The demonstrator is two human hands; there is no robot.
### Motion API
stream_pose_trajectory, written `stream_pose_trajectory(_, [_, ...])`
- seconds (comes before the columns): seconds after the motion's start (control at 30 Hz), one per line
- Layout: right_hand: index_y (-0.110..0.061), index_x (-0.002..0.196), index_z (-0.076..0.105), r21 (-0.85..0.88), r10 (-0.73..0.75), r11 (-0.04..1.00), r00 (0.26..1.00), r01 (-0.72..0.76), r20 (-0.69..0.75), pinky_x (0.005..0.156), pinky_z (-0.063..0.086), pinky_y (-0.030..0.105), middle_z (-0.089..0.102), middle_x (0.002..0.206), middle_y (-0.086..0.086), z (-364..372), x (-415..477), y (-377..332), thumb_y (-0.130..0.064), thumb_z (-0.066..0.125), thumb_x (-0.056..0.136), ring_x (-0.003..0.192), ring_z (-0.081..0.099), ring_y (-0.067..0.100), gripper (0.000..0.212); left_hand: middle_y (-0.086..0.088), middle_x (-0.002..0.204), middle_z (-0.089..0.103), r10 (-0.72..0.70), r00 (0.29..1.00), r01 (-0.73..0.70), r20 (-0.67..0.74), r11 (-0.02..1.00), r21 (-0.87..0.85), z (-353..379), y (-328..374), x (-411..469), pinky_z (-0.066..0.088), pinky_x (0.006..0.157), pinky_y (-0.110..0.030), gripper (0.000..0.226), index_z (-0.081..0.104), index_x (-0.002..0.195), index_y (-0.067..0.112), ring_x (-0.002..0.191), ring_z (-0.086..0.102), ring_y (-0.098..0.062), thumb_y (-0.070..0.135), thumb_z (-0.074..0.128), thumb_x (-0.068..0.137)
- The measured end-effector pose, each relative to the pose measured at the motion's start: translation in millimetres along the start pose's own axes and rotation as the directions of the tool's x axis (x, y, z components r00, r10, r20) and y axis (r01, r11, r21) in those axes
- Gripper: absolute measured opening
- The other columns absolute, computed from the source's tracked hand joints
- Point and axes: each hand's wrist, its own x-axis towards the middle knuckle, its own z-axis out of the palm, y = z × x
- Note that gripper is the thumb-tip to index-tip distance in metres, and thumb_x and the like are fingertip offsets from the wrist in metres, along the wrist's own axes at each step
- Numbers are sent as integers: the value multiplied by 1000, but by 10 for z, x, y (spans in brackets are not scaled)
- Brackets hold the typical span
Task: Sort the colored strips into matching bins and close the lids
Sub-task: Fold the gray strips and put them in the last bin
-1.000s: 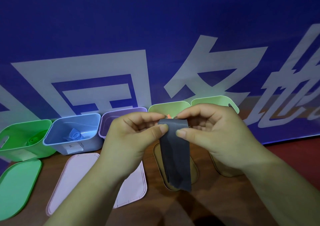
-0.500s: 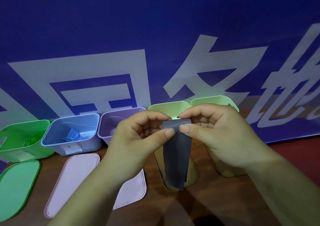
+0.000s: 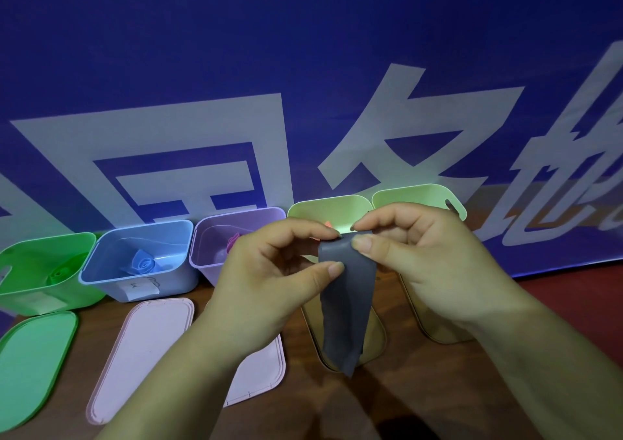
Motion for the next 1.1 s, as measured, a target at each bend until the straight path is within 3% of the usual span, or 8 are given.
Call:
stream_pose_trajectory(0.1, [-16,93,74,53,14,999,1000,-14,-3,68,53,19,74,75,2,13,9,12,-14,74,83,72,68,8,11,-5,98,74,-11,1000,11,-15,1000,-9,-3,-11,9,61,77,-37,30,75,96,18,91,71,-22,0,81,72])
stream_pose_trajectory(0.3, [-17,89,75,64,24,998,1000,-23,-14,64,51,27,71,78,19,49,8,2,-18,70,87,68,61,16,5,4,82,74,-54,997,50,-62,996,-70,46,64,24,53,67,-15,27,74,90,14,70,65,-4,4,77,65])
stream_pose_trajectory(0.4, [-19,89,74,35,-1,999,1000,1,-2,72,56,41,70,82,20,38,-3,-11,-22,71,86,73,64,27,5,4,82,75,-88,994,83,-62,993,-79,49,94,37,54,66,-14,27,74,90,14,68,64,-4,0,78,66])
stream_pose_trajectory(0.47, [-18,93,73,32,-6,999,1000,6,7,80,57,39,72,85,13,16,-14,-17,-21,74,80,80,68,22,13,1,83,75,-103,992,97,-69,991,-88,46,107,38,55,67,-16,28,74,90,14,69,65,-6,-3,78,67])
stream_pose_trajectory(0.53, [-18,100,72,36,3,999,999,-4,41,90,58,41,75,92,7,0,-18,-11,-13,78,80,92,72,18,21,-1,84,76,-120,990,113,-75,989,-99,33,111,38,56,67,-17,28,75,90,14,71,67,-7,5,78,64])
stream_pose_trajectory(0.63, [-23,105,71,16,-12,1000,997,11,75,91,57,52,75,101,9,-28,-25,-5,-15,80,76,96,72,28,31,0,88,77,-153,985,143,-75,982,-124,23,111,34,56,70,-18,29,76,91,17,79,72,-10,13,76,62])
stream_pose_trajectory(0.8, [-18,107,72,2,-98,995,991,98,91,85,60,38,73,104,3,-39,-38,-15,-4,80,74,96,72,24,37,-6,86,76,-247,966,223,-73,945,-241,34,95,31,55,68,-22,26,80,88,23,79,72,-16,18,77,63])
stream_pose_trajectory(1.1, [-23,102,72,-4,-90,996,996,90,27,83,60,32,75,99,1,-11,-57,-20,-2,78,77,91,72,19,33,-8,82,74,-293,954,256,-60,904,-342,99,121,13,55,64,-21,26,74,92,14,73,70,-14,14,74,66])
